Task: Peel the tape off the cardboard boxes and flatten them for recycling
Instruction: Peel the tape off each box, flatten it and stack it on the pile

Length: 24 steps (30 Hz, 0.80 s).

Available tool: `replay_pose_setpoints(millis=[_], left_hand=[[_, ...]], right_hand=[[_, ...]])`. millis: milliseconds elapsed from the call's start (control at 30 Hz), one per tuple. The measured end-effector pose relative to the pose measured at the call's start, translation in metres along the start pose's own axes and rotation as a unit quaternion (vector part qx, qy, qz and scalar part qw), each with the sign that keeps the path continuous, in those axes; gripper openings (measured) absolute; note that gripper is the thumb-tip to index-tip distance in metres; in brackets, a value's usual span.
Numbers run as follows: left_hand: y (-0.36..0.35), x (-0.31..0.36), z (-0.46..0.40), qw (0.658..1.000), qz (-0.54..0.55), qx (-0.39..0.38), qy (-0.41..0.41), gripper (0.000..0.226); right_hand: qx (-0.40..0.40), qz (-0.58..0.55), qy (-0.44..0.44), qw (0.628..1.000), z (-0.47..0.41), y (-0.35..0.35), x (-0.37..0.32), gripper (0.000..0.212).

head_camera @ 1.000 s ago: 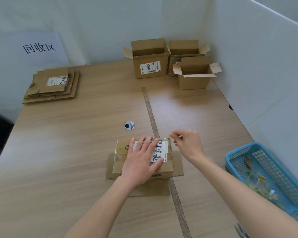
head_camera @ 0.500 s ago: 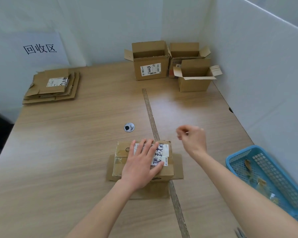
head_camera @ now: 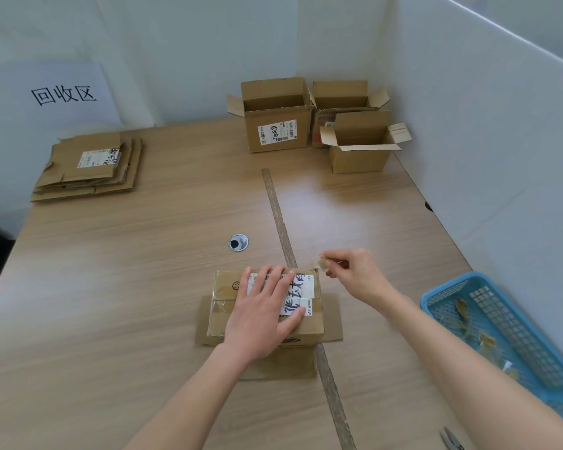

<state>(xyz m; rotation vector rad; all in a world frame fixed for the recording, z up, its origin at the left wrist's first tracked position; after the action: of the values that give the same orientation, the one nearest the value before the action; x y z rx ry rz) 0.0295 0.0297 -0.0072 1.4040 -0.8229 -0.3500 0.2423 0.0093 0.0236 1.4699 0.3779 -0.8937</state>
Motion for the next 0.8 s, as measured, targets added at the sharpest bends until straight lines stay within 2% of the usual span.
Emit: replay_pose_setpoints(millis=[67, 100, 133, 200, 233, 433, 467, 567, 633, 700, 767, 800], left_hand=[[0.0, 0.0, 0.001, 1.0, 0.002, 0.001, -0.001, 0.07], [0.0, 0.0, 0.0, 1.0, 0.003, 0.001, -0.001, 0.07], [0.0, 0.0, 0.0, 1.0, 0.002, -0.001, 0.0, 0.07], [0.0, 0.0, 0.0, 1.0, 0.0, -0.003, 0.001, 0.07], [0.0, 0.0, 0.0, 1.0, -0.001, -0.004, 0.002, 0.071], [-0.001, 0.0, 0.0, 1.0, -0.002, -0.006, 0.004, 0.07], [-0.001, 0.0, 0.0, 1.0, -0.002, -0.008, 0.004, 0.07], [0.0, 0.0, 0.0, 1.0, 0.004, -0.007, 0.001, 0.069], [0.001, 0.0, -0.001, 1.0, 0.014, 0.0, 0.0, 0.069], [0.002, 0.0, -0.001, 1.0, 0.021, 0.005, 0.001, 0.068], [0.001, -0.001, -0.001, 1.0, 0.018, 0.001, 0.004, 0.069], [0.001, -0.001, -0.001, 1.0, 0.015, 0.0, 0.005, 0.07]], right_hand=[[-0.021, -0.004, -0.011, 1.0, 0.0, 0.003, 0.003, 0.062], [-0.037, 0.01, -0.008, 0.999, 0.002, 0.002, 0.0, 0.071], [-0.042, 0.024, -0.001, 0.999, 0.004, 0.0, -0.002, 0.065], [-0.026, 0.058, 0.025, 0.998, 0.006, -0.002, -0.009, 0.036], [-0.017, 0.076, 0.039, 0.996, 0.008, -0.003, -0.013, 0.029], [-0.057, 0.077, 0.056, 0.994, 0.024, -0.018, -0.02, 0.039], [-0.032, 0.088, 0.068, 0.993, 0.024, -0.016, -0.021, 0.036], [0.096, 0.059, 0.047, 0.993, 0.024, 0.002, -0.017, 0.009], [0.114, 0.007, 0.02, 0.993, 0.024, 0.009, -0.01, 0.023], [0.043, 0.007, 0.027, 0.999, 0.027, 0.003, -0.006, 0.044], [-0.02, 0.043, 0.039, 0.998, 0.034, -0.008, -0.003, 0.047], [-0.023, 0.046, 0.033, 0.998, 0.038, -0.011, 0.001, 0.045]])
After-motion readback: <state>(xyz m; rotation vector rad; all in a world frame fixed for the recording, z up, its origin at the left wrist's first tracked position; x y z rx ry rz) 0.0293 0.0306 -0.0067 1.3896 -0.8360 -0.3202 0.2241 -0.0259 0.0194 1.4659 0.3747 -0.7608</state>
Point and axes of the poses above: each hand's wrist, its own z-axis away from the middle knuckle, its own y-axis out of the back of the hand, x = y × z, the point moved 5 cm from there along -z, towards the middle knuckle, and after that the axes turned 6 degrees about z, right-handed, at the moved point
